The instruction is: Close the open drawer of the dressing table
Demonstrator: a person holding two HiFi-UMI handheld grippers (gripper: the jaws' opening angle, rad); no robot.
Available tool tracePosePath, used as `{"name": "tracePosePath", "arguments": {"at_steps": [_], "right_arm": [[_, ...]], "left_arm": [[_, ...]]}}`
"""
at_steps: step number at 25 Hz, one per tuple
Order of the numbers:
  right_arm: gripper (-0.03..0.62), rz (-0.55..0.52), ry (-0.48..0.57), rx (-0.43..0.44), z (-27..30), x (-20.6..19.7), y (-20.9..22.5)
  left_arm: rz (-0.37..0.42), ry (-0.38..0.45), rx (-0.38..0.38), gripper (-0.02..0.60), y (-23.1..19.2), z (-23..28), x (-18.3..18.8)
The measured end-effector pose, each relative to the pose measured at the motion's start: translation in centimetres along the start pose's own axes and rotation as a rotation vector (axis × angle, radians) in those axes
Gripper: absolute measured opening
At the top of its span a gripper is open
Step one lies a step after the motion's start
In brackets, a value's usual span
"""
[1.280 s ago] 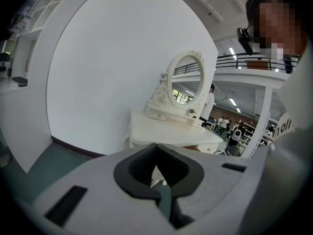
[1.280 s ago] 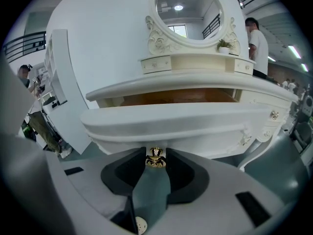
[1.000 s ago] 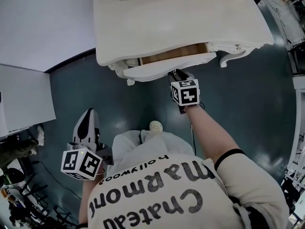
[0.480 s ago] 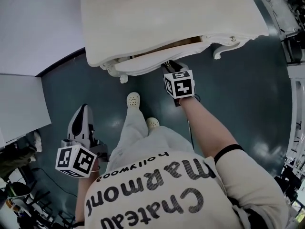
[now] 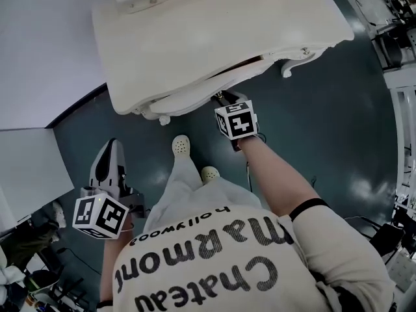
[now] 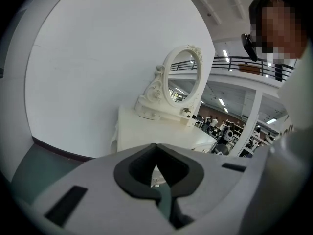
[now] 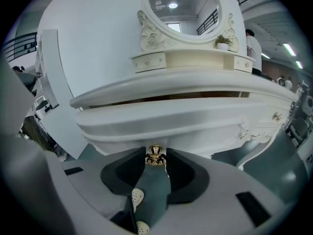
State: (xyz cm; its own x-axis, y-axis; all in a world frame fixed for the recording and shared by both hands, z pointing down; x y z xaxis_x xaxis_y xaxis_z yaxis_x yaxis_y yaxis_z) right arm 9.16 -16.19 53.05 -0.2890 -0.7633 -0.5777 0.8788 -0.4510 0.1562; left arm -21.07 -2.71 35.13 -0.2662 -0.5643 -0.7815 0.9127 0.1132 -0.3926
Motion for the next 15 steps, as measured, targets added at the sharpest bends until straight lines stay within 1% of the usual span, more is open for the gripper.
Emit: {"name": "tracePosePath", "arguments": {"at_steps": [5,10,15], "right_arm": [[0.15,0.008,-0.003,-0.004,0.11,0.34,0.13],[0.152,0.028,-0.007,-0.004,0.39,0.3,0.24],[0.153,0.02,-0.002,-0.006,0.51,0.51,0.19]], "left_arm": [[0.006,-0.014,-0.01,0.008,-0.07,0.49,0.48],[-0.005,-0.016,-0.007,0.008,-0.34,0.76,0.58],[-0.013,-0.017,0.002,0.008,-0.3,0.6,0.47]]}}
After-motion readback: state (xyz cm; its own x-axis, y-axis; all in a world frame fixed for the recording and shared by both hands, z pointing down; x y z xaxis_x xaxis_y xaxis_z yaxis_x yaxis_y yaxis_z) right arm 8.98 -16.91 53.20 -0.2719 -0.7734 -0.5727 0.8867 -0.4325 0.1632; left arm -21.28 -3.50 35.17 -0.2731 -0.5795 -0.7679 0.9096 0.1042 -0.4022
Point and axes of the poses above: the fingertips, and each gripper's own axes: z forward along the fingers, y to its right, x out of its top, the point moved 8 cm from there along -z, backward along the fingers, and after that the axes turned 6 degrees about -y, right-handed, at the moved point
